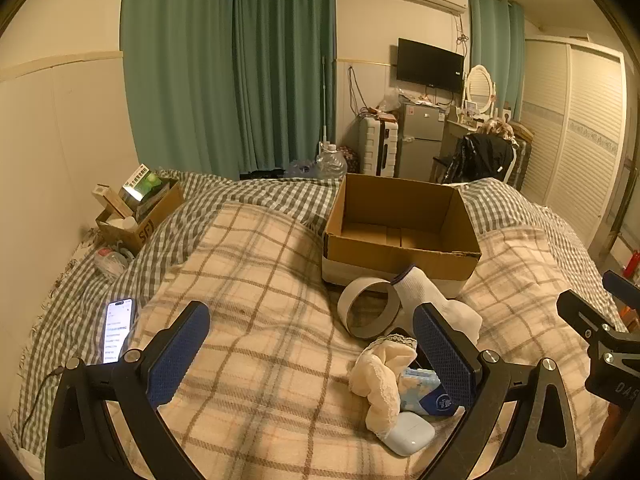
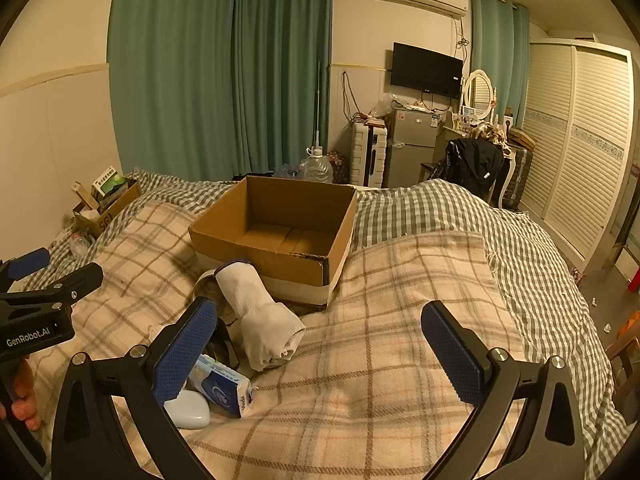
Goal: Organize objects
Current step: 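Grasp the white knit glove with the right tool while the left tool grasps the white lace cloth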
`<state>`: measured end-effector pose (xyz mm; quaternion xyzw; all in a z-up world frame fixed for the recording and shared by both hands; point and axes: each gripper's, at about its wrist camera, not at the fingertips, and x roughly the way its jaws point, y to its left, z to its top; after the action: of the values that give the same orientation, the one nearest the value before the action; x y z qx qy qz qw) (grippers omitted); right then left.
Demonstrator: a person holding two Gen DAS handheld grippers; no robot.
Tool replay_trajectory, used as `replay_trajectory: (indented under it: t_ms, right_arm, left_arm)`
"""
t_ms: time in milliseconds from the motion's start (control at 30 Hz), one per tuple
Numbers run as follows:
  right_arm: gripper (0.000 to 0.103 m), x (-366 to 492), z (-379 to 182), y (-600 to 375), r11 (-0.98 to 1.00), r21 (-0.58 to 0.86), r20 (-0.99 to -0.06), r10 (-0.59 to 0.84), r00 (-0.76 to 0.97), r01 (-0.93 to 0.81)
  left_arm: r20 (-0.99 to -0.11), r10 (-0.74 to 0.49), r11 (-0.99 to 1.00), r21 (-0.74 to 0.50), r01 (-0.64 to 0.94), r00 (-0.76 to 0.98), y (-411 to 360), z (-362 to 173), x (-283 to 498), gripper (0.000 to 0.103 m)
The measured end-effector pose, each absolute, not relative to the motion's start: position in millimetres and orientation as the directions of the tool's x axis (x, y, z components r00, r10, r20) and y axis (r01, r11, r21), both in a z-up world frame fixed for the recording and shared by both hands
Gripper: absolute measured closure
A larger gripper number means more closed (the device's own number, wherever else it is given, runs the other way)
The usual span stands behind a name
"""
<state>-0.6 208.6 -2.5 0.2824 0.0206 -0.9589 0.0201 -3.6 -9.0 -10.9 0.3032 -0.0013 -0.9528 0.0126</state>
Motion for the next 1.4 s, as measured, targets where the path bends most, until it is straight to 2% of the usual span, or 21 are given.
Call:
replay_trajectory:
  t_ms: [433, 667, 900, 1000, 1133, 1200, 1267, 1300, 1333, 1367, 1400]
  right_arm:
    - [0.0, 1, -1, 219, -0.998, 0.01, -0.556, -0.055, -0.829, 0.06]
    - [0.0, -2, 3, 224, -0.996, 0.004, -0.559, -0.072, -0.826, 0.084]
    - [0.0, -32, -3, 223, -0.986, -0.031, -0.607, -0.113, -0.787, 0.166]
    - [0.001, -45, -12, 224, -0.982, -0.029, -0.637, -0.128, -0.761, 0.189]
    - [0.003, -65, -33, 218, -0.973, -0.016, -0.69, -0.156, -0.707, 0.23]
    - [0.005, -80, -45, 213, -0.97, -0.01, -0.719, -0.162, -0.676, 0.243]
    - [0.01, -94, -57, 208, -0.966, 0.012, -0.747, -0.18, -0.64, 0.257]
    - [0.01, -100, -63, 205, -0.963, 0.03, -0.762, -0.195, -0.617, 0.268]
    - [0.012, -107, -70, 200, -0.958, 0.045, -0.777, -0.212, -0.593, 0.282]
    - [0.015, -111, -77, 196, -0.955, 0.054, -0.792, -0.22, -0.57, 0.293]
    - [0.016, -117, -84, 190, -0.951, 0.054, -0.808, -0.221, -0.546, 0.305]
  left_arm:
    - [-0.605, -0.025, -1.0, 0.017, 0.019, -0.796, -6, -17, -7, 0.0]
    - [-0.641, -0.037, -0.998, 0.061, -0.002, -0.767, 3, -28, -14, 0.0]
    - [-0.751, -0.011, -0.999, 0.035, -0.024, -0.66, 9, -71, -38, 0.0]
    - [-0.802, -0.072, -0.996, 0.083, 0.009, -0.593, 14, -101, -51, 0.002]
    - [-0.841, -0.02, -0.999, 0.037, -0.02, -0.541, 15, -119, -60, 0.018]
    - [-0.844, 0.013, -0.998, 0.02, -0.056, -0.536, 19, -122, -61, 0.035]
    - [-0.851, 0.072, -0.993, -0.015, -0.114, -0.519, 22, -124, -60, 0.058]
    - [-0.854, 0.088, -0.992, -0.026, -0.127, -0.513, 25, -123, -59, 0.065]
    - [-0.856, 0.111, -0.989, -0.044, -0.143, -0.505, 26, -124, -58, 0.08]
    - [-0.857, 0.13, -0.987, -0.062, -0.151, -0.499, 26, -125, -57, 0.089]
    - [-0.856, 0.134, -0.986, -0.067, -0.15, -0.499, 26, -123, -57, 0.089]
